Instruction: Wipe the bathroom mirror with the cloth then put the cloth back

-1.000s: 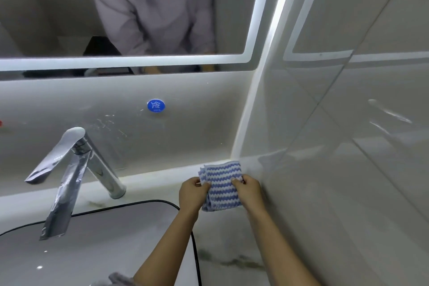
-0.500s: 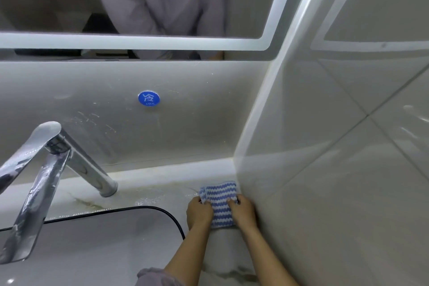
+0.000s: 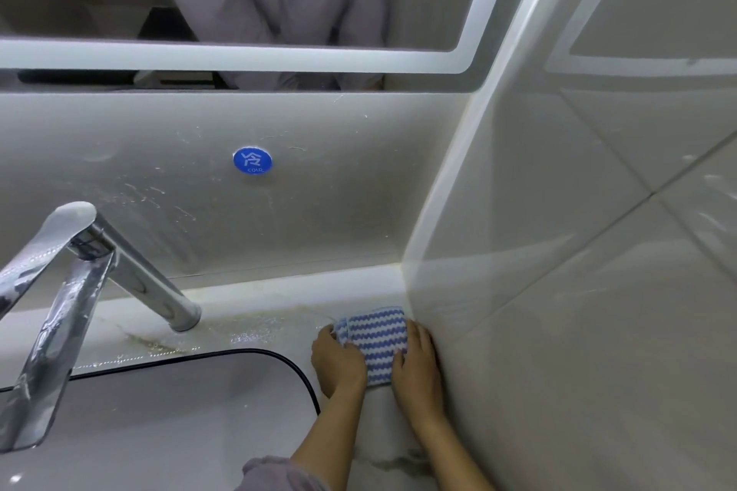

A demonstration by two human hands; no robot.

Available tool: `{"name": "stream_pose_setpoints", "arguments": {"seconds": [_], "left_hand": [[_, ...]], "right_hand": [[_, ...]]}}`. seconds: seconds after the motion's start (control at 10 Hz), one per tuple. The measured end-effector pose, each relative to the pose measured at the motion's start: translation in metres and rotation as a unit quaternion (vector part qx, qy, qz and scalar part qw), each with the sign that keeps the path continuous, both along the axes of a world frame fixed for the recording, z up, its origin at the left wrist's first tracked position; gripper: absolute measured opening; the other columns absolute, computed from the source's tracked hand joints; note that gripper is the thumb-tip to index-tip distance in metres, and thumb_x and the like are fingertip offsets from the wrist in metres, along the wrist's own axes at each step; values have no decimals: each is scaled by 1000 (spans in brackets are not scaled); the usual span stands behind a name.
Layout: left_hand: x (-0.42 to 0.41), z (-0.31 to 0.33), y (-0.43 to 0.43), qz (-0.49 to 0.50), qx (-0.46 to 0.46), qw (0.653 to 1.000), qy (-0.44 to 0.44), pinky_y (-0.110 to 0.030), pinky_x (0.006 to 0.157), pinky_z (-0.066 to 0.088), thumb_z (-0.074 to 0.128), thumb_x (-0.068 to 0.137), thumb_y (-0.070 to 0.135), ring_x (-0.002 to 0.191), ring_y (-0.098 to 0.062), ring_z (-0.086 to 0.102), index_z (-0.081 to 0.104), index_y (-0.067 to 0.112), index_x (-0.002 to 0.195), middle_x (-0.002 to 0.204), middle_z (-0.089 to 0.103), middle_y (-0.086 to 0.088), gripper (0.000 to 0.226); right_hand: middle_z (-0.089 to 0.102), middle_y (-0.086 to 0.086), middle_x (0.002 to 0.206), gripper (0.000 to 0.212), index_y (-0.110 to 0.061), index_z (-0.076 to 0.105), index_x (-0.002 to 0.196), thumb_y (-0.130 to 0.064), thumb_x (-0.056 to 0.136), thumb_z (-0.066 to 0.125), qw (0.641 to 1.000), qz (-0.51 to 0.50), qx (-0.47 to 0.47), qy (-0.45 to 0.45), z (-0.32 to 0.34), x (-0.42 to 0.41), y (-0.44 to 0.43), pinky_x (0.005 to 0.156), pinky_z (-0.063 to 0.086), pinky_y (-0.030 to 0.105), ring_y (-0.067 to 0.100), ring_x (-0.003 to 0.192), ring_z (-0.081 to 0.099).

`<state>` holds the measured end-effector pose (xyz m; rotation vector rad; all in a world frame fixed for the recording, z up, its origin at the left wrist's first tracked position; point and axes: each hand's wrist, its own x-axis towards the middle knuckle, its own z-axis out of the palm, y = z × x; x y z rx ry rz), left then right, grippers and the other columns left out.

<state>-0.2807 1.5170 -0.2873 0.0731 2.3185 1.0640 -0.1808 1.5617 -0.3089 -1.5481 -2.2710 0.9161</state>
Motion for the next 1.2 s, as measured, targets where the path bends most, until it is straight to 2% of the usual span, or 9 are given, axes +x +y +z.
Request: {"name": "stream_pose_setpoints", "arguments": {"seconds": [0.1, 0.2, 0.3, 0.5, 0.7, 0.9, 1.0, 1.1, 1.2], "left_hand": [[11, 4, -4, -144, -58, 982, 109, -38, 116, 24, 37, 96, 8, 141, -28, 22, 22, 8, 147, 155, 22, -13, 53], [23, -4, -13, -322, -179, 921, 128, -42, 119, -5, 27, 100, 29, 146, -30, -15, -16, 4, 147, 158, -17, -13, 68], [24, -8, -18, -366, -249, 895, 65, -45, 118, -9, 19, 100, 38, 144, -30, -21, -21, 2, 144, 157, -22, -13, 69], [22, -14, -20, -428, -313, 845, 70, -48, 115, -13, 16, 99, 48, 143, -28, -25, -27, 3, 141, 155, -28, -12, 76], [15, -10, -18, -446, -320, 832, 77, -47, 117, -11, 17, 99, 45, 145, -30, -18, -21, 0, 144, 157, -21, -15, 74], [19, 15, -21, -428, -203, 877, 86, -38, 119, -4, 15, 102, 38, 147, -28, -4, -7, -2, 147, 159, -6, -17, 64], [25, 32, -29, -404, -114, 906, 52, -37, 120, 9, 21, 102, 39, 146, -29, 12, 11, -1, 148, 158, 12, -18, 62], [29, 53, -43, -384, -27, 921, 54, -36, 106, 35, 29, 101, 33, 126, -27, 43, 43, 4, 129, 139, 46, -15, 43], [25, 69, -59, -373, 13, 920, 117, -32, 97, 43, 34, 100, 30, 115, -21, 52, 49, 13, 124, 130, 55, -8, 33]], "right_hand": [[-1, 3, 162, 63, -12, 0, 153, -16, 101, 34, 991, 85, 32, -93, -13, 7, -5, 115, -8, 17, 16, 149, 4], [-21, 4, 158, 63, -11, -15, 149, -29, 104, 25, 977, 151, 37, -148, -23, 14, -9, 107, -23, 15, 17, 148, -13], [-18, 4, 160, 62, -11, -13, 150, -34, 105, 22, 971, 171, 21, -165, -30, 20, -10, 108, -20, 13, 15, 148, -14], [-18, 2, 160, 61, -13, -13, 151, -32, 105, 22, 971, 170, 0, -166, -30, 19, -8, 110, -18, 16, 14, 147, -15], [-13, 7, 161, 61, -8, -9, 152, -31, 105, 22, 962, 179, -29, -204, -22, 14, -4, 117, -6, 24, 18, 149, -10], [-4, 12, 162, 55, -2, 1, 152, -27, 106, 18, 957, 188, -80, -207, 1, 5, 5, 118, -3, 28, 22, 150, -3], [-3, 10, 162, 56, -3, 0, 153, -28, 106, 18, 971, 146, -90, -164, 15, 6, 1, 118, -1, 26, 19, 150, 0], [-2, 8, 162, 57, -5, 1, 153, -32, 106, 17, 979, 119, -107, -124, 22, 9, -9, 119, 2, 28, 19, 150, -1], [3, 7, 163, 54, -6, 7, 154, -30, 106, 18, 982, 131, -94, -97, 31, 14, -18, 119, 3, 27, 20, 150, 0]]}}
